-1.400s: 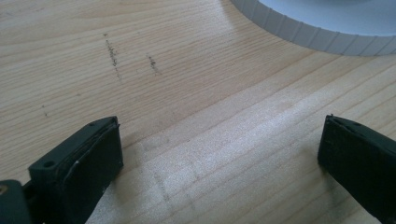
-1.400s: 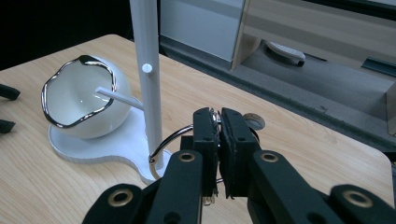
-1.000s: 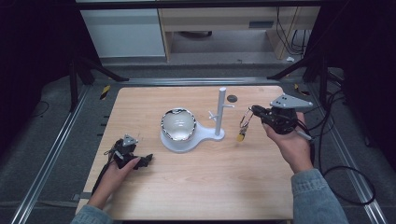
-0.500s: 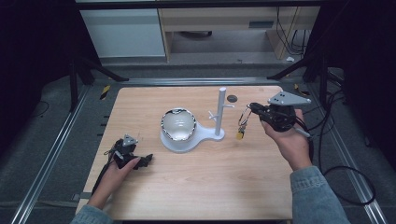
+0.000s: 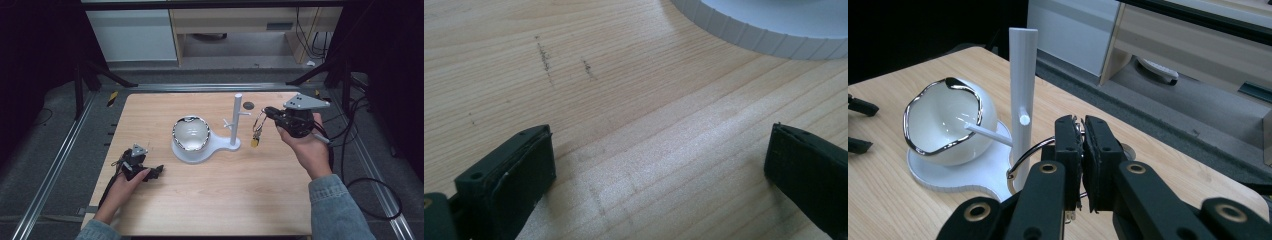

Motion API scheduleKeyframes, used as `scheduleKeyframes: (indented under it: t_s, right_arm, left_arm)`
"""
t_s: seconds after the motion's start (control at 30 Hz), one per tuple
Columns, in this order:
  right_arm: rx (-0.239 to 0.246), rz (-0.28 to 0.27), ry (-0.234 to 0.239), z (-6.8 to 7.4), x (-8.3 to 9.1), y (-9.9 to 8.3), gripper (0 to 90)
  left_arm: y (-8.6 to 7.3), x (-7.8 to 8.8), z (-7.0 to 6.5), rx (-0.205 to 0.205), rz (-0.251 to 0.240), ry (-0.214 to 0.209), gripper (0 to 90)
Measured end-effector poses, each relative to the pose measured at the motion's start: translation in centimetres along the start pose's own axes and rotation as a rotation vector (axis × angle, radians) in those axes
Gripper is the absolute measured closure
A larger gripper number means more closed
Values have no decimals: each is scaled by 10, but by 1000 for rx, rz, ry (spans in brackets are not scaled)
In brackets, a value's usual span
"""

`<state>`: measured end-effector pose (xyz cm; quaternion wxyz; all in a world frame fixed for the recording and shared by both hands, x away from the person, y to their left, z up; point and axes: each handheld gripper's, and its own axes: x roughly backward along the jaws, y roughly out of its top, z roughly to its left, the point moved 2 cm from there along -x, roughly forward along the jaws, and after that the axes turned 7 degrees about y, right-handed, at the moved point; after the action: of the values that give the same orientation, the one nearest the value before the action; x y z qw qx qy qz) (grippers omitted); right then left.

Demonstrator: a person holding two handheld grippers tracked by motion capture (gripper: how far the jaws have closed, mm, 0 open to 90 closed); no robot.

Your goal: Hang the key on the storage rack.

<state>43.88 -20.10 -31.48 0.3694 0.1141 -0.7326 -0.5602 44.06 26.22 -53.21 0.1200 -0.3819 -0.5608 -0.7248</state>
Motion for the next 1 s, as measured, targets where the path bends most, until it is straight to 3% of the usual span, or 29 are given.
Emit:
scheduleKeyframes:
  t_s: [1.0]
  right_arm:
    - [28,-2,29,10,-15,15,858]
  left_arm:
    - [0,0,0,2,-2,0,0]
